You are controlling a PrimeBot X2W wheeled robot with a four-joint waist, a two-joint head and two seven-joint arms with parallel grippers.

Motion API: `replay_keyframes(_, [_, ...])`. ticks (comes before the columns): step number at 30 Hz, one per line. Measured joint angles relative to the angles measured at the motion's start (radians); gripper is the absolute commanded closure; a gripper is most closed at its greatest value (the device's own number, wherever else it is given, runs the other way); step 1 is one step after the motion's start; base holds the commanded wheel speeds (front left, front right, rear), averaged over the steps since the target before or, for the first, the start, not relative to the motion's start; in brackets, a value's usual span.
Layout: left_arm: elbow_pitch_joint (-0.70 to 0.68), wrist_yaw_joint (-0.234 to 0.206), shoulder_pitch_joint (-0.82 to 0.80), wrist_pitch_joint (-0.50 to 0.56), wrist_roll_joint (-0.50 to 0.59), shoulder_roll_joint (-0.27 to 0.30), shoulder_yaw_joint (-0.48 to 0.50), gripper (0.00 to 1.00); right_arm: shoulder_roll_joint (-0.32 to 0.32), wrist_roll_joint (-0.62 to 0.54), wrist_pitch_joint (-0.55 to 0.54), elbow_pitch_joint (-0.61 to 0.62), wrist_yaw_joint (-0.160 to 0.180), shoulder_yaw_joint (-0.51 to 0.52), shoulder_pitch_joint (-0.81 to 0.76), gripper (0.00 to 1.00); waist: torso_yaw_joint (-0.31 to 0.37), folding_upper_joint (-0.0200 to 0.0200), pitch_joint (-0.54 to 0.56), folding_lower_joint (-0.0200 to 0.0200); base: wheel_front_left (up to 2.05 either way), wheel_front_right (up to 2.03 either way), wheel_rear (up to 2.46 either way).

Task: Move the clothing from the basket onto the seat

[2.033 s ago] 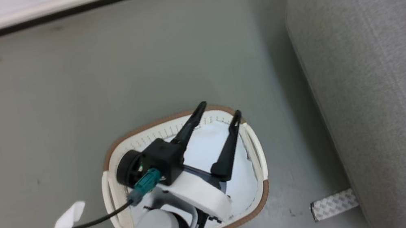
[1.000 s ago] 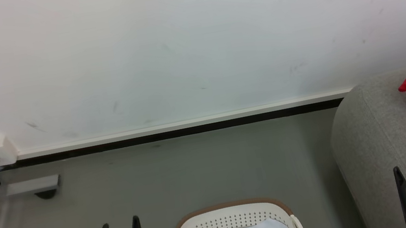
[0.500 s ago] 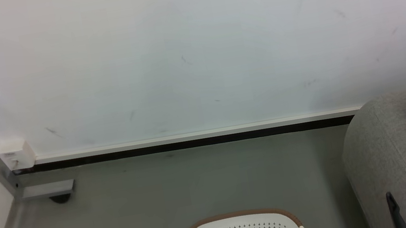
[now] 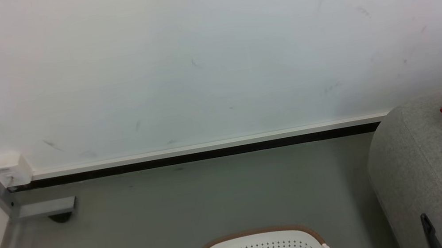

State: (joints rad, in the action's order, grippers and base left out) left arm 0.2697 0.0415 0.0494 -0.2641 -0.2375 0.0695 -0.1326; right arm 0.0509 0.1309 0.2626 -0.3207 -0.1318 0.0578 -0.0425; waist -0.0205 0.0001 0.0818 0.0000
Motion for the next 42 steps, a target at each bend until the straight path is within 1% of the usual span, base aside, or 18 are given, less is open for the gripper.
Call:
replay_keyframes(2, [0.002, 0.005, -0.002, 0.0, 0.004, -0.003, 0.002, 0.0, 0.0, 0.0, 0.0, -0.003, 0.0, -0.004, 0.0, 0.0, 0.001, 0.0, -0.001, -0.0001, 0.0, 0.0, 0.0])
replay_keyframes(3, [0.003, 0.017, -0.003, 0.0, 0.006, -0.003, 0.001, 0.0, 0.0, 0.003, 0.0, -0.003, 0.0, -0.007, 0.0, 0.0, 0.001, 0.0, -0.002, 0.0, 0.0, 0.0, 0.0])
replay_keyframes(4, [0.007, 0.02, -0.002, 0.0, 0.006, -0.004, -0.001, 1.0, -0.001, 0.002, -0.001, -0.006, 0.0, -0.009, 0.0, 1.0, 0.001, 0.0, -0.003, 0.0, 0.0, 0.0, 0.0])
replay_keyframes(7, [0.033, 0.021, 0.012, 0.001, 0.006, -0.006, -0.006, 1.0, -0.005, 0.002, -0.005, -0.031, 0.0, -0.011, -0.007, 1.0, 0.001, 0.0, -0.003, 0.0, 0.0, 0.0, 0.0])
replay_keyframes(9, [0.045, 0.021, 0.017, 0.01, -0.013, -0.007, -0.002, 1.0, -0.01, 0.016, -0.017, -0.042, 0.0, -0.009, -0.01, 1.0, 0.002, 0.0, -0.004, 0.0001, 0.0, 0.0, 0.0])
replay_keyframes(24, [0.035, 0.032, -0.005, 0.081, -0.277, -0.011, 0.045, 1.0, -0.011, 0.307, -0.086, -0.025, 0.0, 0.003, 0.001, 1.0, 0.004, 0.0, -0.014, 0.0001, 0.0, 0.0, 0.0])
replay_keyframes(42, [0.02, 0.045, -0.04, 0.152, -0.543, -0.013, 0.094, 1.0, -0.011, 0.59, -0.154, 0.001, 0.0, 0.014, 0.039, 1.0, 0.007, -0.0001, -0.026, 0.0001, 0.0, 0.0, 0.0])
